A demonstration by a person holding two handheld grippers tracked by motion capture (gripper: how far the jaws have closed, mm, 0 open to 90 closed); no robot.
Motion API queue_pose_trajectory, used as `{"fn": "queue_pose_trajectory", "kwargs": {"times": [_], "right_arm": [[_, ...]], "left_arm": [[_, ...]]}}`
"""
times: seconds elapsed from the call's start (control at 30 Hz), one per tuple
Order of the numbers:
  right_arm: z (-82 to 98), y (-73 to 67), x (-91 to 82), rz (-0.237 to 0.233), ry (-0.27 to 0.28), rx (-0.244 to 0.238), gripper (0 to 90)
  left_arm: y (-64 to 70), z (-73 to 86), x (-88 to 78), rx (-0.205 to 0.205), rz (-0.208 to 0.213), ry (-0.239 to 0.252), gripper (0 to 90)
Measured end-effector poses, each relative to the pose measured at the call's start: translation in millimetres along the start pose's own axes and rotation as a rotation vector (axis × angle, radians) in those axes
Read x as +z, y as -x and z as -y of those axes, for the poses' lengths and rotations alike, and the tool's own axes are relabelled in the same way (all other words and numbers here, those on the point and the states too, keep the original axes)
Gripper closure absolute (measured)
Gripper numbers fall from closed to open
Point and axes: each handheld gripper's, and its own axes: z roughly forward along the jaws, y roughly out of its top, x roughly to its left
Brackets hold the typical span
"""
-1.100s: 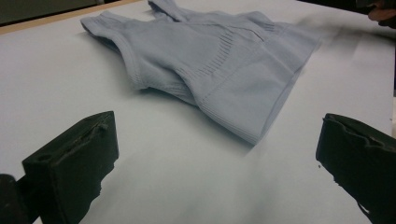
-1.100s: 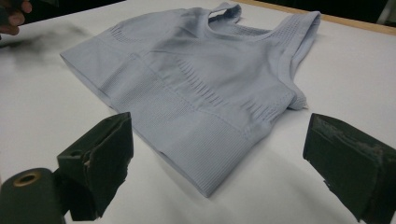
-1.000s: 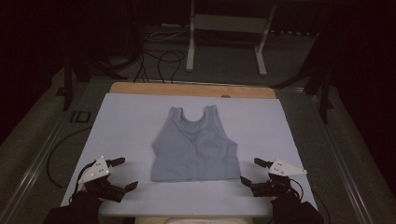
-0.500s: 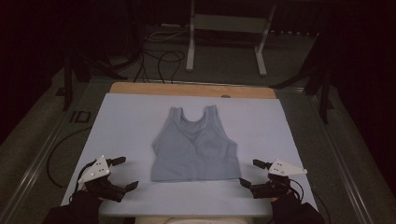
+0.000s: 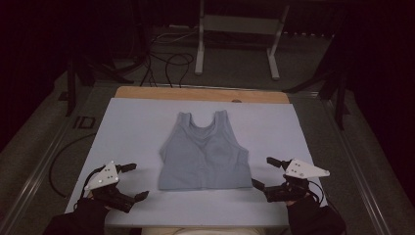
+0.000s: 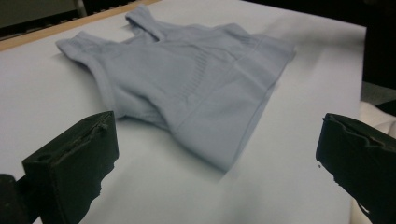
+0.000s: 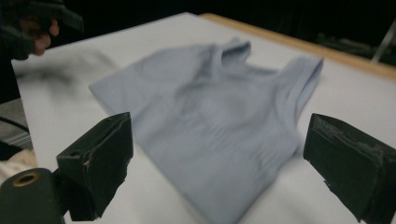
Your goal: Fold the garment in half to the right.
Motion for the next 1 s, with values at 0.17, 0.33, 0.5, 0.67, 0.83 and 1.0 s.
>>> {"fn": "queue_pose_trajectory", "kwargs": {"times": [0.17,0.33,0.5,0.67,0.83,1.0], "right_arm": [[-18.6,4.3,2.5,-0.006,0.018,-0.032,8.3],[-39.8,13.7,11.7,-0.007,0.031,-0.064,8.3],[-53.1,17.2,19.6,-0.018,0.038,-0.070,8.3],[-70.0,20.5,39.1,-0.062,0.048,-0.070,8.3],[-81.7,19.6,61.0,-0.096,0.032,-0.080,8.3],[-92.1,18.6,83.8,-0.125,0.022,-0.083,8.3]], "left_arm": [[5.0,-9.0,0.8,0.014,-0.019,-0.016,0.0],[8.8,-22.7,2.4,0.028,-0.005,-0.022,0.1],[9.3,-31.2,3.9,0.035,-0.008,-0.037,0.0],[11.1,-43.6,7.6,0.034,-0.020,-0.047,0.0],[11.5,-49.0,12.9,0.023,-0.031,-0.070,0.0],[12.3,-52.6,19.7,0.011,-0.040,-0.097,0.0]]}}
